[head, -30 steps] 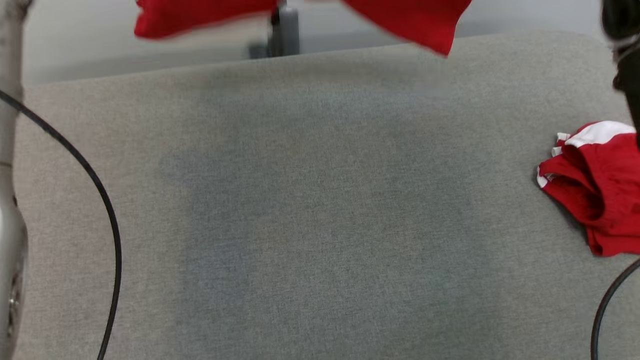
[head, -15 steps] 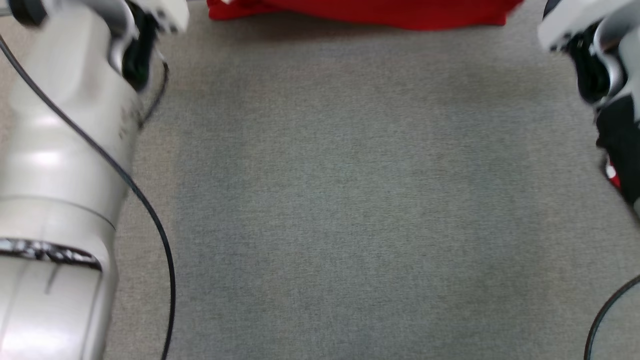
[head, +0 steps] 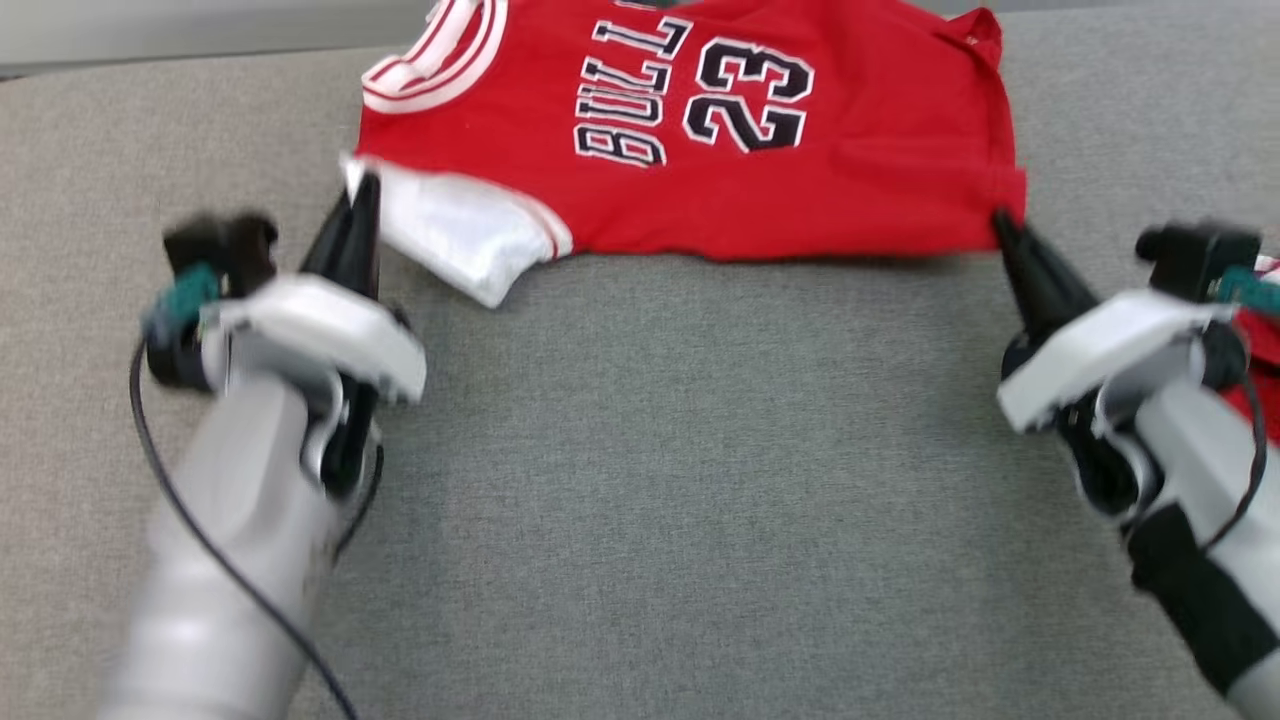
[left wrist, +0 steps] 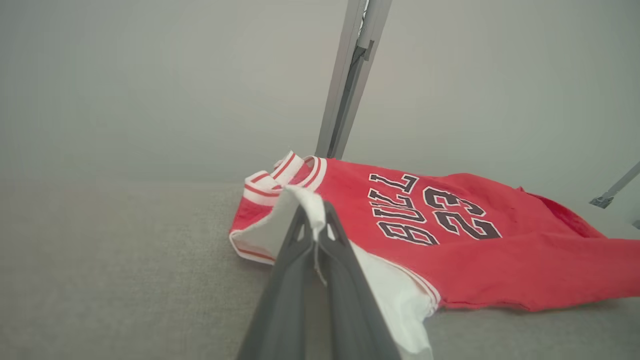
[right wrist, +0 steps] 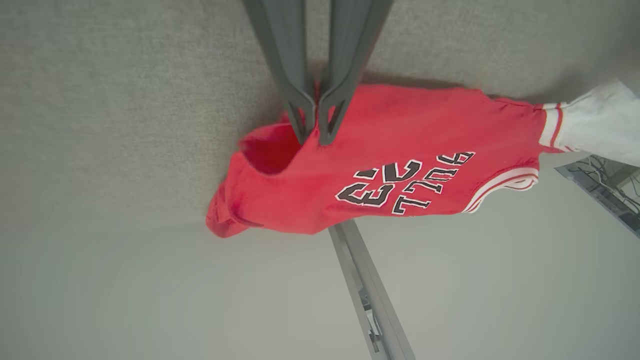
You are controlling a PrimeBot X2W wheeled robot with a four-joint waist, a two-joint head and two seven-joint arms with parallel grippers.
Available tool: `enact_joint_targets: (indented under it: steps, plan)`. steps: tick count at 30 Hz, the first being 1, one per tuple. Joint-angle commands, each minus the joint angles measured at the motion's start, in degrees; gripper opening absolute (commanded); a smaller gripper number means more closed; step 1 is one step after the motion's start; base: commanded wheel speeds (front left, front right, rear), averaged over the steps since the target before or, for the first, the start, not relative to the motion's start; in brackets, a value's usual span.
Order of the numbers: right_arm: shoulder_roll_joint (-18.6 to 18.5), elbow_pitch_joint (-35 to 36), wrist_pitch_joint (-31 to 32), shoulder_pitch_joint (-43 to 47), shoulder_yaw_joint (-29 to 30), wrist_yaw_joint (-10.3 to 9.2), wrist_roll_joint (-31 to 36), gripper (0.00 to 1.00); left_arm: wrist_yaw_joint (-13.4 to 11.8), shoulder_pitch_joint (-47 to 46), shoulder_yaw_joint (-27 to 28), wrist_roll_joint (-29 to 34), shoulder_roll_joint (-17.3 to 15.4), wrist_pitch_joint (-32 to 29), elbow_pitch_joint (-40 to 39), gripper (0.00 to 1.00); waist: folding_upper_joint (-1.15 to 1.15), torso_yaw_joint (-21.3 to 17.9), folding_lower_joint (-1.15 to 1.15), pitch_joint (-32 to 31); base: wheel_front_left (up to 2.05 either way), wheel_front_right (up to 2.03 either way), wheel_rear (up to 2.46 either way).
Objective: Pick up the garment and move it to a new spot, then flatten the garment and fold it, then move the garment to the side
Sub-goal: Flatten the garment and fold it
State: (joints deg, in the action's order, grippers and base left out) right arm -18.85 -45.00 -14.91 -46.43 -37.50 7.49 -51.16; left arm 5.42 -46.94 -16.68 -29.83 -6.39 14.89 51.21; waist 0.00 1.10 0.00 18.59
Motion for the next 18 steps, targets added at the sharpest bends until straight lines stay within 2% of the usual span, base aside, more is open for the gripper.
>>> enact_joint_targets:
  steps: [1,7,9,14,15,18]
  plan:
    - [-0.5,0.8,-0.4,1.9,0.2,0.0,0.5,0.0,-0.7,1.9,0.7,0.3,-0.6,0.2,-1.9,0.0,0.0,-0.6,0.0,-0.7,0.0,0.0,0.0]
    - [0.3,7.6,-0.4,14.8,5.9,0.0,3.0,0.0,-3.6,20.9,3.0,-0.6,-2.8,0.0,-16.7,0.0,0.0,-1.4,0.0,-5.4,0.0,0.0,0.0]
    - [0.6,9.4,-0.4,19.0,7.7,0.0,4.1,0.0,-4.9,27.0,3.3,-1.1,-4.2,-1.7,-22.6,0.0,0.0,-1.6,0.0,-7.1,0.0,0.0,0.0]
    - [0.7,13.7,-0.4,28.9,12.3,-0.01,9.1,0.0,-10.0,42.5,3.2,-1.0,-7.7,-8.8,-40.6,0.0,0.0,-1.1,0.0,-12.1,0.0,0.0,0.0]
    - [1.1,14.8,-0.4,32.3,14.1,-0.01,10.9,0.0,-12.3,48.4,3.0,-1.2,-8.7,-12.3,-47.5,0.0,0.0,-0.7,0.0,-13.9,0.0,0.0,0.0]
    - [1.7,16.2,-0.4,37.1,16.3,0.0,13.5,0.0,-15.9,56.3,2.5,-1.1,-9.9,-17.0,-57.1,0.0,0.0,-0.2,0.0,-15.8,0.0,0.0,0.0]
